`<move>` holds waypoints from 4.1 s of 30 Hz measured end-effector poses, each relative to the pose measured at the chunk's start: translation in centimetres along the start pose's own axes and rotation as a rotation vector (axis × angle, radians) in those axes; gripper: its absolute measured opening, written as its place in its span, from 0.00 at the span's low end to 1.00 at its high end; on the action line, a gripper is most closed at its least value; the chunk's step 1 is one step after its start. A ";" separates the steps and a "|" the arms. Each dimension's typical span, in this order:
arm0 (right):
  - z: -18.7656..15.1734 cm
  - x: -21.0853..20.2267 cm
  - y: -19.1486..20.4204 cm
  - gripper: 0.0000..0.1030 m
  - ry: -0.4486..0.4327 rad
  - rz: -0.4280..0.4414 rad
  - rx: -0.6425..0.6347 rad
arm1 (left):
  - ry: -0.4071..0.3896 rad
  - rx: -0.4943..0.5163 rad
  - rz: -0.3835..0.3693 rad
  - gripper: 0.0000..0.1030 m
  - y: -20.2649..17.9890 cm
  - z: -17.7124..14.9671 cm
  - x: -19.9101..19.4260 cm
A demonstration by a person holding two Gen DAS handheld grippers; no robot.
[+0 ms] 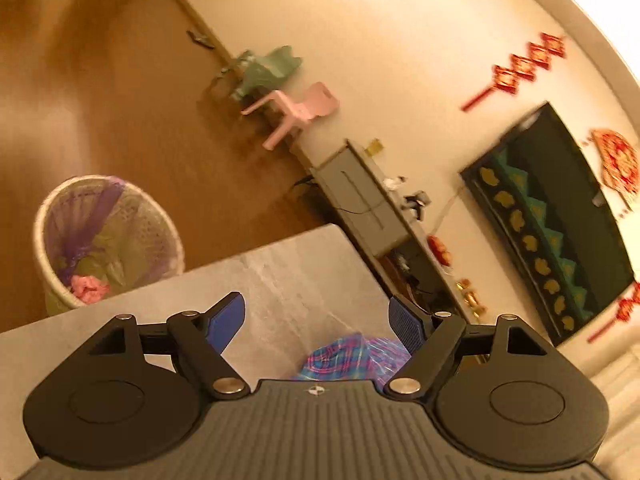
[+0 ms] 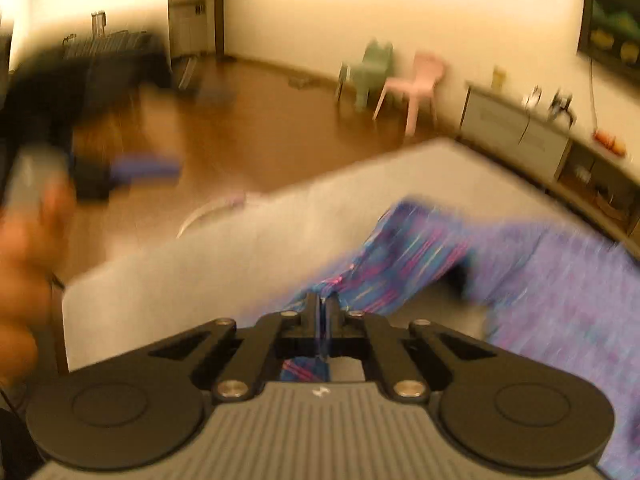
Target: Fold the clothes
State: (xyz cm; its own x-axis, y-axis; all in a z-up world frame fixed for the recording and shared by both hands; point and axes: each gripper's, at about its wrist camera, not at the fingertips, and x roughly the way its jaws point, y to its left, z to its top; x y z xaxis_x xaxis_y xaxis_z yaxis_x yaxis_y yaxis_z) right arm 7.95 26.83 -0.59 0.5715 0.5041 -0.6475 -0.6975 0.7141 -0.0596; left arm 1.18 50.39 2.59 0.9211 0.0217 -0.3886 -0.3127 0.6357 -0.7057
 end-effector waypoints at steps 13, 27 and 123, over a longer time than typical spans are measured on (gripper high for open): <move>1.4 -11.0 -32.4 0.02 -0.031 -0.337 0.373 | 0.371 0.626 0.039 0.80 -6.9 -21.8 -1.2; -3.8 -12.2 -42.8 0.02 -0.216 -0.106 0.766 | 0.292 0.775 -0.035 0.03 -12.7 -25.8 -3.7; -18.5 -18.8 -15.2 0.08 0.238 -0.083 0.358 | 0.414 0.528 -0.251 0.56 -15.3 -20.4 6.9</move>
State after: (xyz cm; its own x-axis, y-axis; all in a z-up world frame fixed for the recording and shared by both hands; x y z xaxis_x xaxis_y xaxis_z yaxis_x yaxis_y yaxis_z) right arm -0.21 -2.47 -1.58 0.4740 0.3421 -0.8114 -0.4358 0.8918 0.1214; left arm 7.54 25.06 -1.42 0.7541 -0.4023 -0.5192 0.1476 0.8741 -0.4628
